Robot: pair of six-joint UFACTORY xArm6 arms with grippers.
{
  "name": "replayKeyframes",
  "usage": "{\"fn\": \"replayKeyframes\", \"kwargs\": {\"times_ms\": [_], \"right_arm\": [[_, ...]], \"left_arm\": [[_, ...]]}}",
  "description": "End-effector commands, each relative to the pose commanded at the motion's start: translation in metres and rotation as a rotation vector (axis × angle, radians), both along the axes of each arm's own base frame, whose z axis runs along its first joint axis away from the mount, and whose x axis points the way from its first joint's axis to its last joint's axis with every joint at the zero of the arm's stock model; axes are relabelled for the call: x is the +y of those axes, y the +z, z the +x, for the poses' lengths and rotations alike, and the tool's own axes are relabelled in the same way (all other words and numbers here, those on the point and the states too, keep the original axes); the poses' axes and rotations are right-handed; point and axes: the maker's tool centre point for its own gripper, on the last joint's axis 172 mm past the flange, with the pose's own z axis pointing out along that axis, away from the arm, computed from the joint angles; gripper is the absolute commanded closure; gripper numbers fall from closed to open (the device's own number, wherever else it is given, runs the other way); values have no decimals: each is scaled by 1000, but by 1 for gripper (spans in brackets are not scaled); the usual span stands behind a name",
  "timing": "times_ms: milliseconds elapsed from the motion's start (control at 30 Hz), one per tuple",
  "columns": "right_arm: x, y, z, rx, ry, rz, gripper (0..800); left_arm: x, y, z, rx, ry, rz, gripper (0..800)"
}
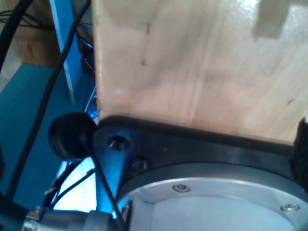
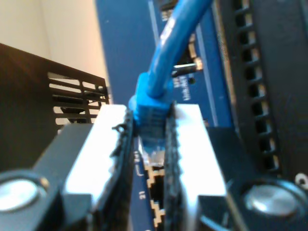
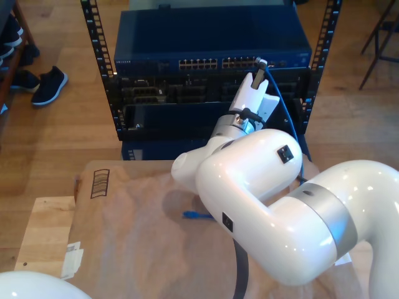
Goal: Grab the cable and plug it in
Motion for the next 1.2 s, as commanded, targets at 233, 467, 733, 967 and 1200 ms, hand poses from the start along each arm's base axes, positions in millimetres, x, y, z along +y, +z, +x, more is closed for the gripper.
{"fn": "replayKeyframes", "kwargs": {"times_ms": [233, 467, 733, 967, 1200], "right_arm": [[4, -1, -1, -2, 6, -7, 800], [2, 8, -8, -8, -22, -74, 800], [7, 6, -10, 3, -25, -99, 800], [10, 3, -6, 3, -29, -115, 800], [8, 1, -7, 16, -37, -140, 800]], "left_arm": [[0, 0, 0, -1, 1, 0, 0], [0, 0, 0, -1, 1, 0, 0], [0, 0, 0, -1, 1, 0, 0], [0, 0, 0, -1, 1, 0, 0], [0, 0, 0, 0, 0, 0, 0]]}}
